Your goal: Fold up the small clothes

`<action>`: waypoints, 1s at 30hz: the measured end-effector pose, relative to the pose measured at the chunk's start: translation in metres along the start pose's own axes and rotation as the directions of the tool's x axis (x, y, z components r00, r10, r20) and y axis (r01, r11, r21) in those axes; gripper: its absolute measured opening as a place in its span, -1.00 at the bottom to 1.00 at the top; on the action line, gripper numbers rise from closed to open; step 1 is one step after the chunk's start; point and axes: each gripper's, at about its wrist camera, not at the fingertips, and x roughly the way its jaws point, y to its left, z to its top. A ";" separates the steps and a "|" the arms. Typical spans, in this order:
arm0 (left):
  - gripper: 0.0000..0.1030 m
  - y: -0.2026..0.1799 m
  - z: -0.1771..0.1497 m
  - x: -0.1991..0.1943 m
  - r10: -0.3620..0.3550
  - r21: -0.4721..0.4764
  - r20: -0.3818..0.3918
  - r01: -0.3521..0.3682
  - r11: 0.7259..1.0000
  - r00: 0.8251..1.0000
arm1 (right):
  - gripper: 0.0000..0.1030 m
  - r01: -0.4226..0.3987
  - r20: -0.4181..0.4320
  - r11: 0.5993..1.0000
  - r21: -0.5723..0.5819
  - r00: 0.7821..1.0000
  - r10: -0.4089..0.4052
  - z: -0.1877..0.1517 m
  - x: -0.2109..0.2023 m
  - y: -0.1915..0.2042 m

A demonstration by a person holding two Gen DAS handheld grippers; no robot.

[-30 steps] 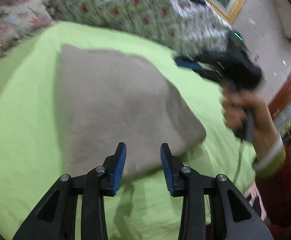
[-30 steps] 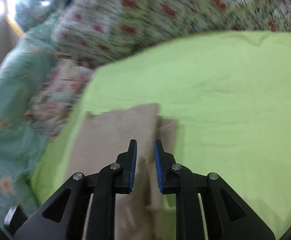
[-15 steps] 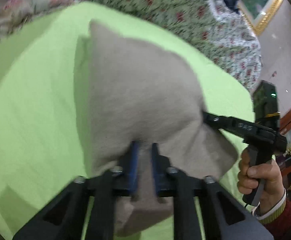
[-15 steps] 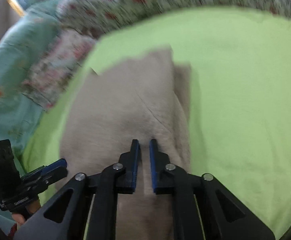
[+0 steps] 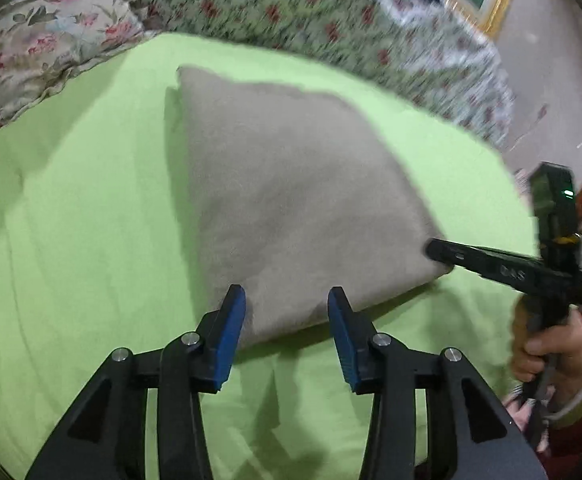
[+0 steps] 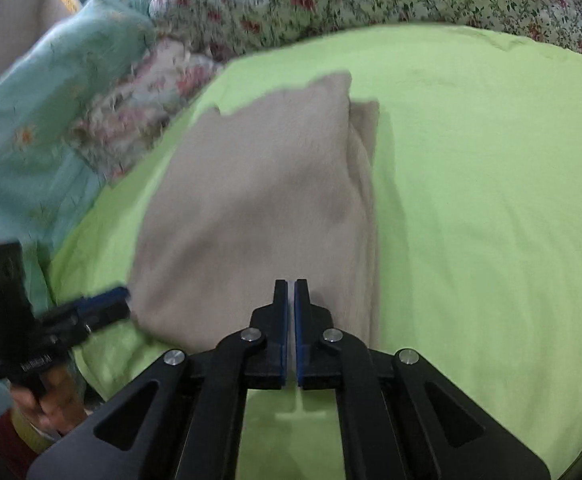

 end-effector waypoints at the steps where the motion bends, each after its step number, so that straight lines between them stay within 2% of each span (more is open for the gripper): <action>1: -0.19 0.000 -0.004 0.002 0.010 0.005 -0.006 -0.010 1.000 1.000 | -0.94 0.017 -0.009 1.000 -0.003 1.000 -0.017 -0.008 0.004 -0.004; 3: -0.18 -0.006 -0.005 0.002 0.037 0.030 0.003 -0.037 0.999 0.999 | -0.95 -0.020 0.013 0.999 0.031 1.000 0.020 -0.016 0.003 -0.012; 5: -0.18 -0.009 -0.008 0.001 0.054 0.035 -0.001 -0.054 0.998 0.999 | -0.96 -0.020 0.007 0.999 0.040 1.000 0.020 -0.014 0.002 -0.014; 12: -0.17 -0.008 -0.022 -0.020 0.039 0.009 -0.004 -0.039 0.999 0.999 | -0.94 -0.010 -0.004 0.999 0.046 1.000 0.010 -0.015 -0.004 -0.017; 21: 0.20 -0.008 -0.043 -0.051 0.106 -0.012 -0.005 -0.106 0.994 0.994 | -0.90 -0.002 0.028 0.999 0.042 1.000 0.001 -0.033 -0.055 -0.012; 26: 0.54 -0.014 -0.051 -0.061 0.136 0.001 0.000 -0.136 0.991 0.991 | -0.89 -0.002 0.021 1.000 0.030 1.000 0.002 -0.040 -0.067 -0.006; 30: 0.59 -0.017 -0.055 -0.067 0.160 0.027 0.012 -0.160 0.987 0.987 | -0.88 0.000 0.003 1.000 0.020 1.000 0.000 -0.049 -0.069 -0.002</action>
